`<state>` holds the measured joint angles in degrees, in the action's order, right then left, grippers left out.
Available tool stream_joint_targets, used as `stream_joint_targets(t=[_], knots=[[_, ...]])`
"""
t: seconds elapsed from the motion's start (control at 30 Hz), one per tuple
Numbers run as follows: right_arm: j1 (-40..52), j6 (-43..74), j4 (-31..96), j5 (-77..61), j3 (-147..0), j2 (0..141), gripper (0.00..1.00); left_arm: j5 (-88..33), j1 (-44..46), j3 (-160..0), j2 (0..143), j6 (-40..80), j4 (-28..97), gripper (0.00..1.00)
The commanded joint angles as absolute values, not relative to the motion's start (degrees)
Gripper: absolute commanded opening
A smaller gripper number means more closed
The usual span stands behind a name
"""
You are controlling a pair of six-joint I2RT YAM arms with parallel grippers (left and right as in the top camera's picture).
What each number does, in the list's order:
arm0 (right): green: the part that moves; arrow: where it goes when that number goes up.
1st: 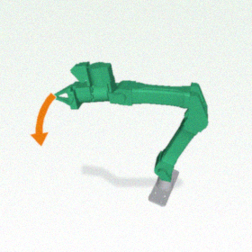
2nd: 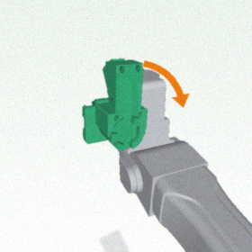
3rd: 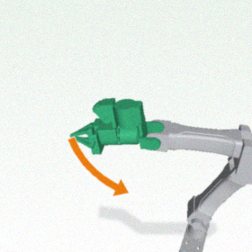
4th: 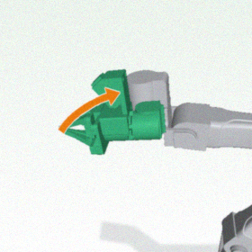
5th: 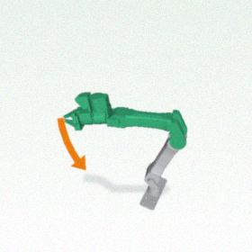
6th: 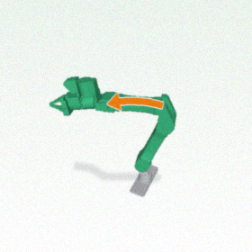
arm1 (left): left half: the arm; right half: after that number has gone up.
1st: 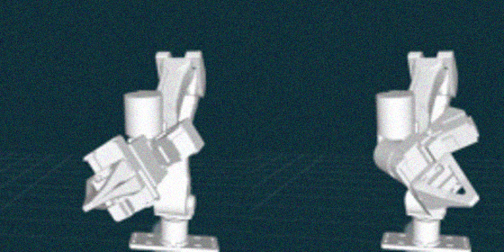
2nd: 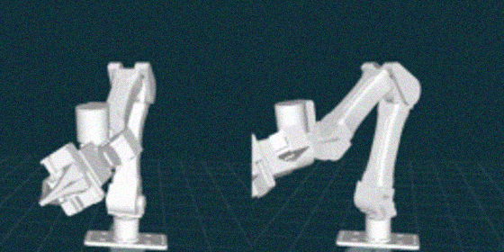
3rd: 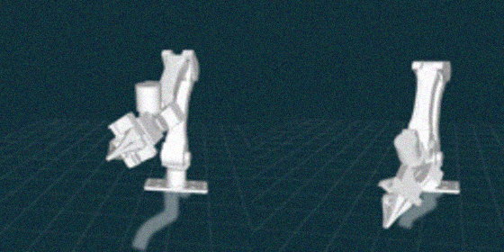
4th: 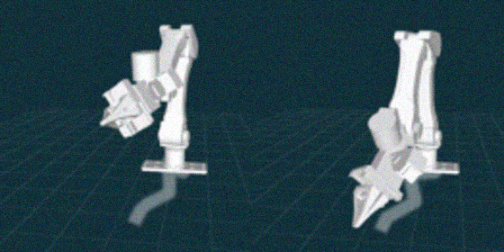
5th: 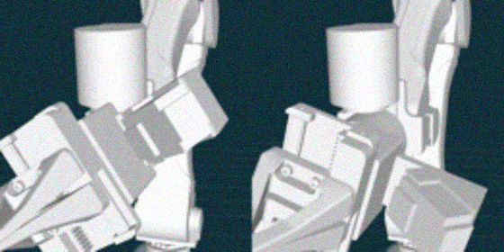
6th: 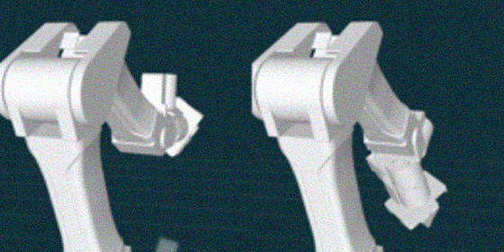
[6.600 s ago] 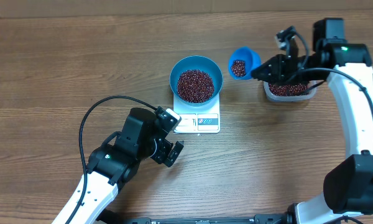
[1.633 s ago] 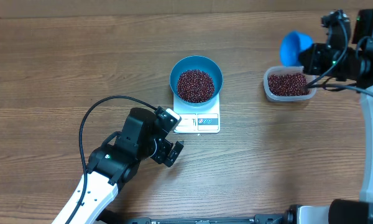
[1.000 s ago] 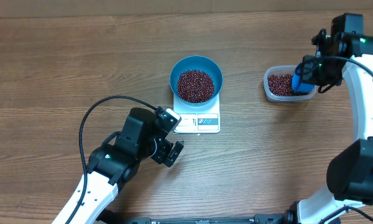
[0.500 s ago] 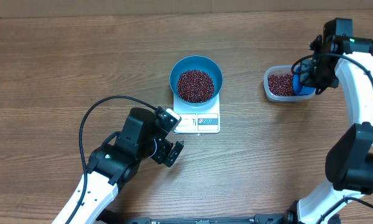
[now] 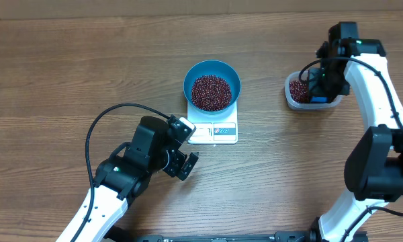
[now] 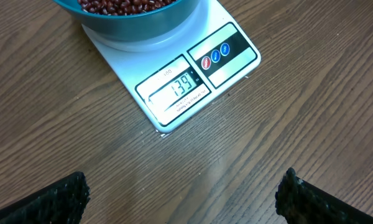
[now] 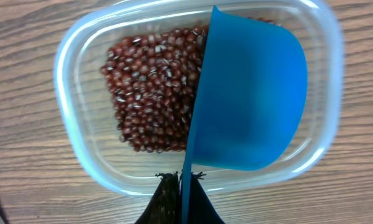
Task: Scoop item into bowl and weigh 150g on scale
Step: 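Dip the blue scoop into the red beans, right gripper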
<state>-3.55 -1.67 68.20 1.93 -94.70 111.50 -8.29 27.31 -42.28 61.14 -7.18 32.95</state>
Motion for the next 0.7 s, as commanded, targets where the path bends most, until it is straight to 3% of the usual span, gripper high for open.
stream_joint_targets(t=[0.0,0.67], knots=[[-2.37,-1.48,68.16,0.93,-94.13,112.40,0.04,-7.90,27.40,-42.09,61.43,-6.20,32.80,1.00],[-6.48,-1.91,68.51,-9.54,-94.24,112.29,0.04,-7.90,27.40,-42.09,61.43,-6.20,32.80,1.00]])
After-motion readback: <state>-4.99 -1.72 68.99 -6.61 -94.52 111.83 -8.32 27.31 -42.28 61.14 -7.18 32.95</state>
